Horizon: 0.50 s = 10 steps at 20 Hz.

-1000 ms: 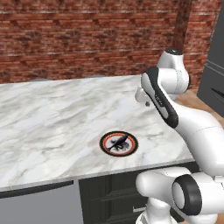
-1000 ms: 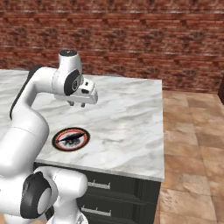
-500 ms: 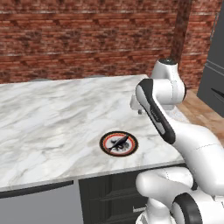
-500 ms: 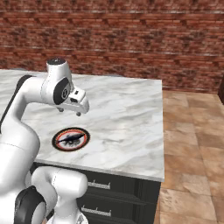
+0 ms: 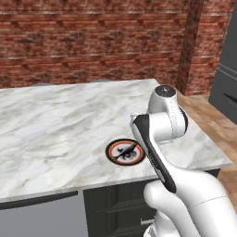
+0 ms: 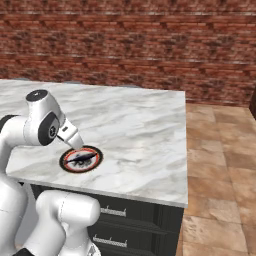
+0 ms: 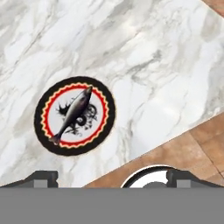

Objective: Place the fish on the rack of the oven, and slide the rack back inside. Close the oven door.

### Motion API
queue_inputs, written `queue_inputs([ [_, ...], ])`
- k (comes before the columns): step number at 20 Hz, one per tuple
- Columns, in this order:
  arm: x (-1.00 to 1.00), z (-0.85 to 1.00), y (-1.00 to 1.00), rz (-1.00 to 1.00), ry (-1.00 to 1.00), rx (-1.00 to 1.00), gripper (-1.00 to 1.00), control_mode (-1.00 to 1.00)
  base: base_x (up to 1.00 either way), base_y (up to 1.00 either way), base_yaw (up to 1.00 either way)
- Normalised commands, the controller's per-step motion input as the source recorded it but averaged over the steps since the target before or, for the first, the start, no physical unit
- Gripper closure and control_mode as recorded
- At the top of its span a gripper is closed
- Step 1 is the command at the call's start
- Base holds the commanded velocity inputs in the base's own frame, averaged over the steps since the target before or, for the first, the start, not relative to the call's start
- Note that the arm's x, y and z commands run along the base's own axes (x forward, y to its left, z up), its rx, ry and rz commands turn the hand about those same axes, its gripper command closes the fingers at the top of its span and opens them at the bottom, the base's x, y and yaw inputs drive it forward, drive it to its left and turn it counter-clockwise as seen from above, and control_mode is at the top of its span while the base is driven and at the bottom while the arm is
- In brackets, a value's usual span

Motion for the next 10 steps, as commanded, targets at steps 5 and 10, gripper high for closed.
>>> queue_inputs([
  [5, 0.11, -0.16, 0.01, -0.15, -0.02, 0.15, -1.00, -1.00, 0.00, 0.00, 0.00],
  [10, 0.38, -0.28, 0.09, -0.07, 0.18, 0.16, -1.00, -1.00, 0.00, 0.00, 0.00],
])
